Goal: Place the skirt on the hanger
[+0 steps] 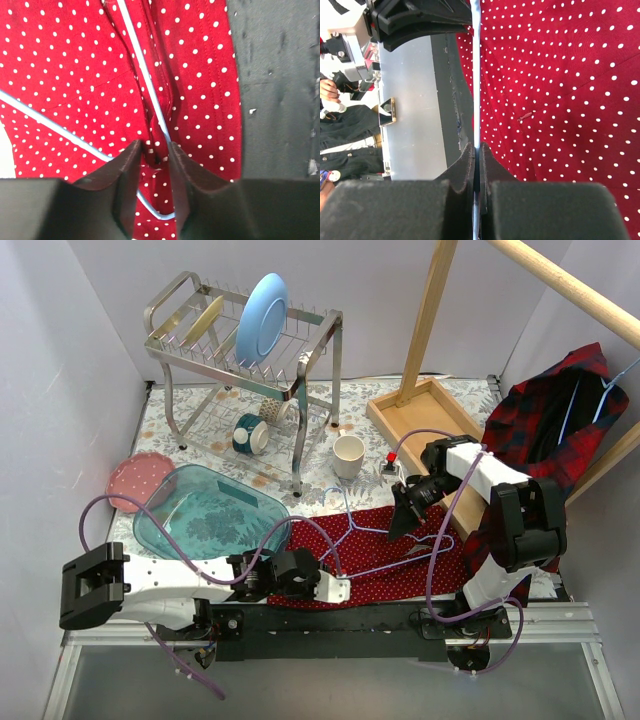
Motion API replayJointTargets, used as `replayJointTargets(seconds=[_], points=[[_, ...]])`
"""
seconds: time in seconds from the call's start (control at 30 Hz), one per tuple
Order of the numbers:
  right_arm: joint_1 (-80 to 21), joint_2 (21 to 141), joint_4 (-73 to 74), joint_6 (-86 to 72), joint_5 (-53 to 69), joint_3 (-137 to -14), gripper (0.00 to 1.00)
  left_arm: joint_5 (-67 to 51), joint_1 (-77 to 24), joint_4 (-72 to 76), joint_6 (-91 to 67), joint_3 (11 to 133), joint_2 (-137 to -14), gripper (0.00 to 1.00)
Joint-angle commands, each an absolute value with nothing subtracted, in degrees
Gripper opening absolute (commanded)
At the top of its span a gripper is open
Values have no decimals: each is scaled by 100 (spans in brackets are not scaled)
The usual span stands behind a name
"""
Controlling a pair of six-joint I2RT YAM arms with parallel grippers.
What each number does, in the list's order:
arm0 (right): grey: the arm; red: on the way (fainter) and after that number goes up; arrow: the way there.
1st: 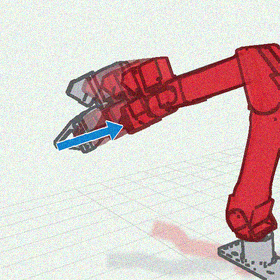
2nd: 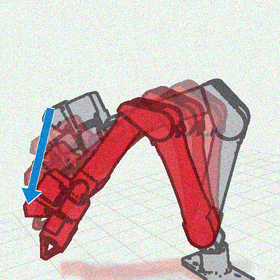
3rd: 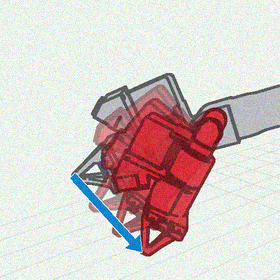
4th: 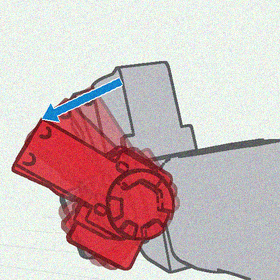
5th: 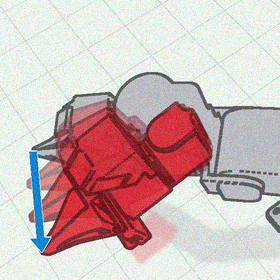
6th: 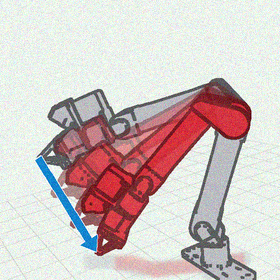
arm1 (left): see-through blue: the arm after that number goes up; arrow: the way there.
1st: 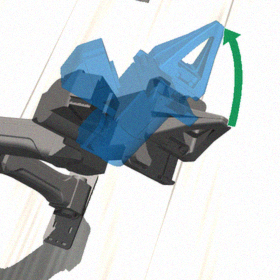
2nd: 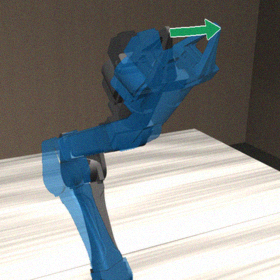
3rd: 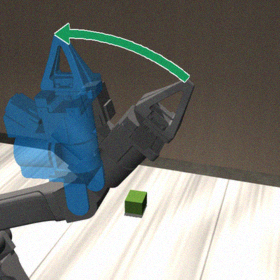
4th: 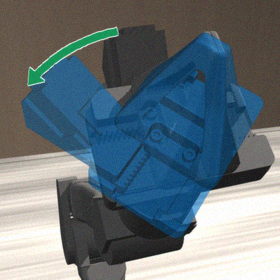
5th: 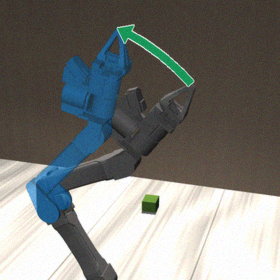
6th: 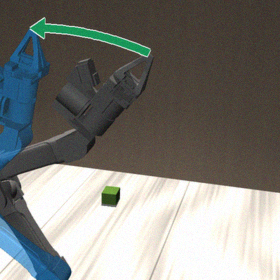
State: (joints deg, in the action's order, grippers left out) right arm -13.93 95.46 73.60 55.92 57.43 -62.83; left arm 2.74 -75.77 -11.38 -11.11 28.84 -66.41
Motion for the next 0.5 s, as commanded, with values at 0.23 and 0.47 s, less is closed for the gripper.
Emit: replayJointTargets(seconds=[0.23, 0.47], points=[[-1371, 9404, 7497, 5669, 5731, -6293, 1, 888, -7594, -1704, -1493, 3671, -6276, 0], [-1161, 9115, 7506, 5651, 5783, -6354, 1, 835, -7594, -2670, -2162, 4306, -5336, 0]])
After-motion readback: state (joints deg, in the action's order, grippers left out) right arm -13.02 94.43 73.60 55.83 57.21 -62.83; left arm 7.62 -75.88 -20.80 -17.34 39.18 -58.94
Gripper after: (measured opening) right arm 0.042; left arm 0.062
